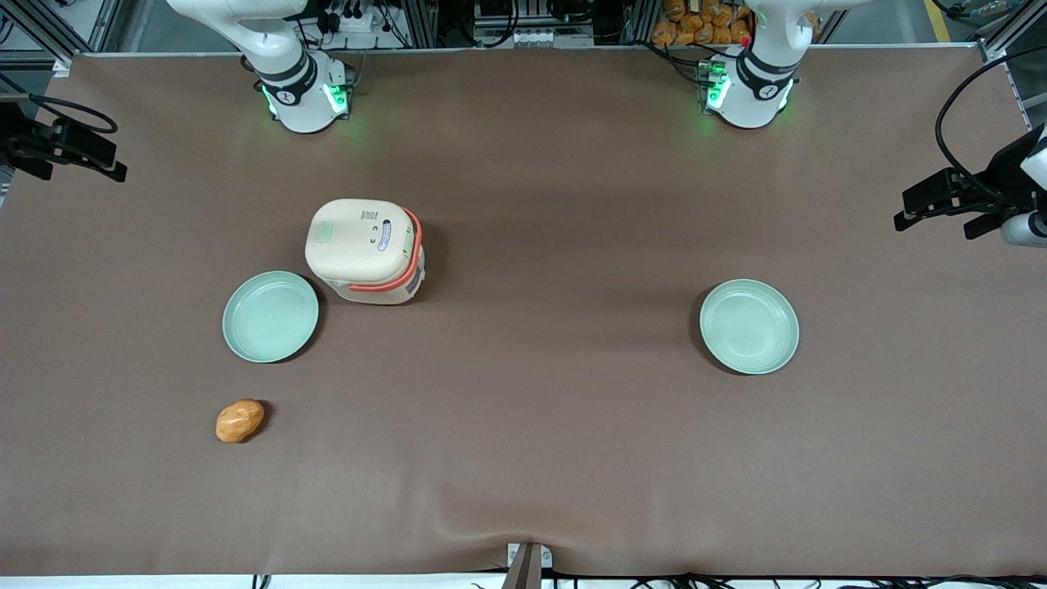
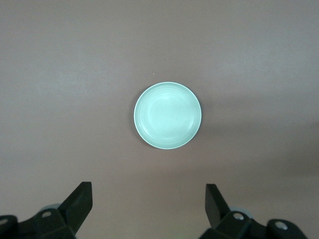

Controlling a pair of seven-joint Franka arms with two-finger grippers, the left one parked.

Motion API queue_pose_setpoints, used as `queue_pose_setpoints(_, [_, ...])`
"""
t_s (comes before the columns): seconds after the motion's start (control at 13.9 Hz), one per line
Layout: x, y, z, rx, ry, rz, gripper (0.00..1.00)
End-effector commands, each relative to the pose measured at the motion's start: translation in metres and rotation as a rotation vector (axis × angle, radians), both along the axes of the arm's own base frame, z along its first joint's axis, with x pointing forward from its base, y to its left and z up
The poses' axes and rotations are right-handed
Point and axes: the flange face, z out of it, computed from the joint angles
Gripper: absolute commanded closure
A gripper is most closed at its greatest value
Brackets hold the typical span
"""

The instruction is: Press rice cooker button with right arm

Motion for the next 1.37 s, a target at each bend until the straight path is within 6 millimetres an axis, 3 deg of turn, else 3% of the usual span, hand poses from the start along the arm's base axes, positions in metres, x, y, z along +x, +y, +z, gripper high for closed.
queue_pose_setpoints(0.0, [-0.003, -0.001, 0.007, 0.023, 0.0, 0.004, 0.0])
queue_pose_setpoints(0.72, [-0.001, 0.005, 0.006, 0.013, -0.003, 0.022, 0.0])
queue_pose_setpoints(1.3, [0.004, 0.029, -0.006, 0.027, 0.012, 0.102, 0.0])
